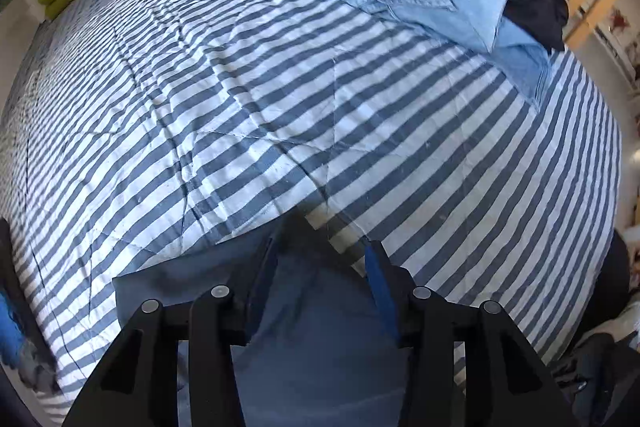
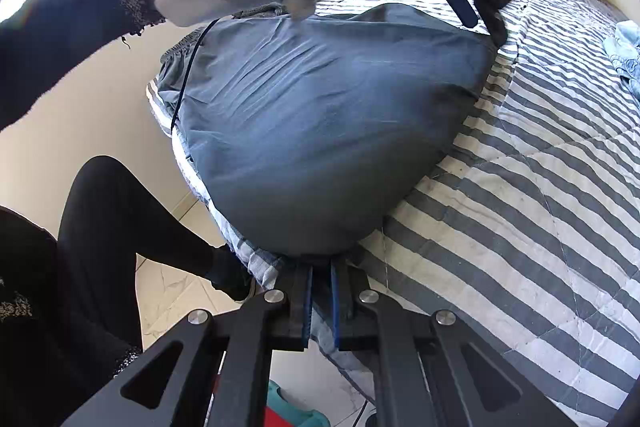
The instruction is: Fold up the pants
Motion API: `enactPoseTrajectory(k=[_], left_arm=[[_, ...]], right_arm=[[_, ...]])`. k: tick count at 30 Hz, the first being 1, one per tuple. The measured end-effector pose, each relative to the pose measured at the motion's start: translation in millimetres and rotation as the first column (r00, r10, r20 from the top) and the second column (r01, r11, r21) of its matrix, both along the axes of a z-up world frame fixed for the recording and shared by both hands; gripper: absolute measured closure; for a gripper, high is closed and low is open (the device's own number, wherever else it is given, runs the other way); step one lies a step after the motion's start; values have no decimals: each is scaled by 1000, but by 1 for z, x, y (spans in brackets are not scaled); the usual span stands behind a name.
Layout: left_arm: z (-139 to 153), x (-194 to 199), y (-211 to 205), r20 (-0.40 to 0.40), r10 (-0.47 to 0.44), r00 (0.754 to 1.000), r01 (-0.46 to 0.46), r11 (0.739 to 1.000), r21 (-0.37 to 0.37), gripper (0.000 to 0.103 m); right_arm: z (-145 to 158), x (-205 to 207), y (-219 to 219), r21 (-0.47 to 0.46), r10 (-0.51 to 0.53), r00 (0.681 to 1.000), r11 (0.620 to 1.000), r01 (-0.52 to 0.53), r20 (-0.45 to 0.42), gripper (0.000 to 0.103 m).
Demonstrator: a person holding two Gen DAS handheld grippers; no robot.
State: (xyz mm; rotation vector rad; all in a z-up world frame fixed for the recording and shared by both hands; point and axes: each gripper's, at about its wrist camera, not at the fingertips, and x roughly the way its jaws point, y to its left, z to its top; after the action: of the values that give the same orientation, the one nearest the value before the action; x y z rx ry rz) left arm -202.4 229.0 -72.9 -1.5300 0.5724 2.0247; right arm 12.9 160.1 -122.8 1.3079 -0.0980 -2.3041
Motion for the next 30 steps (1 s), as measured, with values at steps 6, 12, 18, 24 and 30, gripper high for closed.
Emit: enactPoseTrajectory(k=[6, 12, 18, 24, 30], left_arm=[[-18, 4, 1, 34, 41, 999, -40, 999, -19, 95], [14, 8, -20, -33, 71, 997, -70, 997, 27, 98], [28, 3, -34, -29, 98, 995, -95, 993, 72, 98], [3, -15, -8, -22, 89, 996, -88, 995, 53, 90], [42, -17, -41, -80, 183, 980, -171, 975, 140, 72]], right_arm=[[1, 3, 0, 8, -19, 1000, 1000, 19, -11, 98], [18, 11, 4, -52, -61, 998, 997, 60, -27, 100], [47, 16, 25, -316, -181, 983, 931, 182, 32, 100], [3, 18, 24, -334, -117, 962, 922, 197, 246, 101], [23, 20, 47, -263, -125, 971, 949, 176, 202, 98]])
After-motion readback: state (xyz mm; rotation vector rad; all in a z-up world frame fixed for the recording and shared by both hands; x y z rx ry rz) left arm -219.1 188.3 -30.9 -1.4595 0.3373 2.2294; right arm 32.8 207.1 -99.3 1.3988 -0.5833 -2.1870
